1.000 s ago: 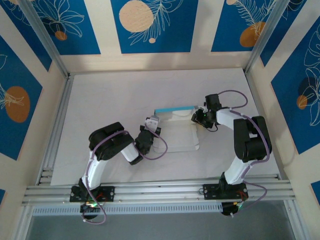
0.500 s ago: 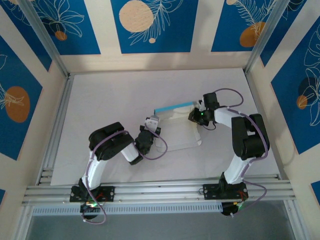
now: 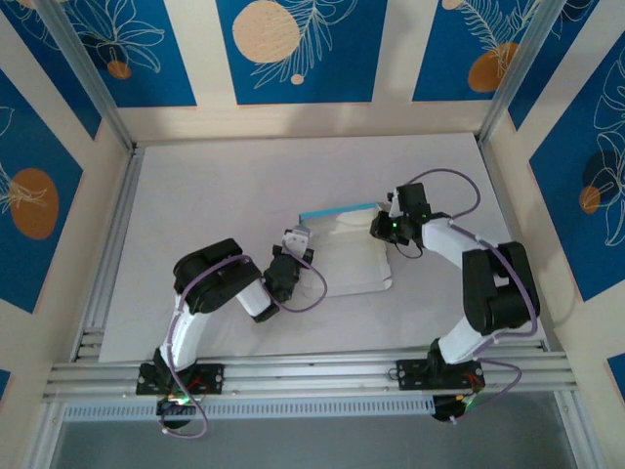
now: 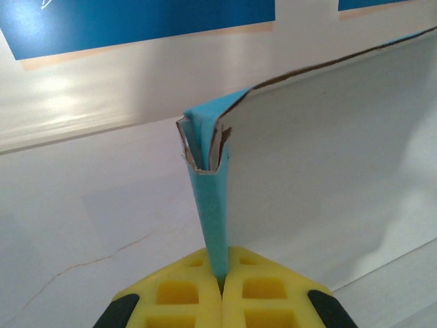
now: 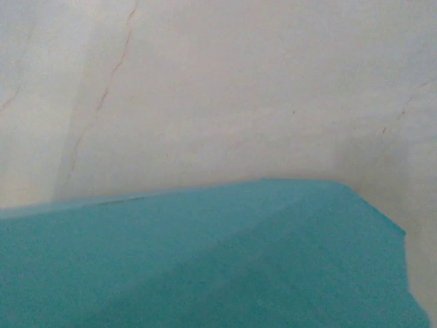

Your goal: Fold the paper box

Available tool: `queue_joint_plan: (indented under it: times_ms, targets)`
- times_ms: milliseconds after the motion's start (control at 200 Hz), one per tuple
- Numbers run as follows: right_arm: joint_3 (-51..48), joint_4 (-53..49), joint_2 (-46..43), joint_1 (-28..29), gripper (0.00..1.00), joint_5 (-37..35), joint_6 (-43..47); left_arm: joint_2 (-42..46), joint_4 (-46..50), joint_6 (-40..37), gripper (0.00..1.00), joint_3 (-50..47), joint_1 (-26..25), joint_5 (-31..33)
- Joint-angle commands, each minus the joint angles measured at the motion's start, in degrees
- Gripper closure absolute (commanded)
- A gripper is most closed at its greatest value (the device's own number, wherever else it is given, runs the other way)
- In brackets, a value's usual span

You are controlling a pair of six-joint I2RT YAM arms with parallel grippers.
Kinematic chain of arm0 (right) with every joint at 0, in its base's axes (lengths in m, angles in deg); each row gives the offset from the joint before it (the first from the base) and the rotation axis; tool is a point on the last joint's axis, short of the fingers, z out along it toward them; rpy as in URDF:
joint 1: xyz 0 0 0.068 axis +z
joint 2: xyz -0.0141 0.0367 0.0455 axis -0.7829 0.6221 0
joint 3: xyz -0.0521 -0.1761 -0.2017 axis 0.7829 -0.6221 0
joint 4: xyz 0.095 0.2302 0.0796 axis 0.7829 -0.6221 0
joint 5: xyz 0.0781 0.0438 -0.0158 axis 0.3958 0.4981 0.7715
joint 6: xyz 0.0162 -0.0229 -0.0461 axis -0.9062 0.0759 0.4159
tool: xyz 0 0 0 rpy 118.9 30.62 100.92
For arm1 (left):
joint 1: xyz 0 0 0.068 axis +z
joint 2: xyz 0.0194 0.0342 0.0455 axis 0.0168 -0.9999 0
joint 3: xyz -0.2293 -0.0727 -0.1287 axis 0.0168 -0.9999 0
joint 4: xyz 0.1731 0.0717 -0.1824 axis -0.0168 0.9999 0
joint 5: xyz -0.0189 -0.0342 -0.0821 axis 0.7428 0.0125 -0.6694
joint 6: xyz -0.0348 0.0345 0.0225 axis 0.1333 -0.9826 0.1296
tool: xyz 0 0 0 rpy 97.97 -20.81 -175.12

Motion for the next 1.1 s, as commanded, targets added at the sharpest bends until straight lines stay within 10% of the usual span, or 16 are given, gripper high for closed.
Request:
queue_joint_plan:
  times_ms: [0,515,1095]
  targets:
    - [-5.4,4.7,-4.0,1.0,0.9,-0.8,4.6,-1.5,5.2,-1.5,1.0,-1.1,-0.6,-0.4]
    - [-13.2,4.6,-11.4,3.4,1.0,-22.3,-12.2,2.4,7.2,-8.0,1.0,-2.5,-1.0,-2.5]
    - [-3.7,1.3,4.0,0.8,0.99,-11.3,-15.1,1.5,6.5,-8.1,1.0,-2.6,-1.4,-4.0]
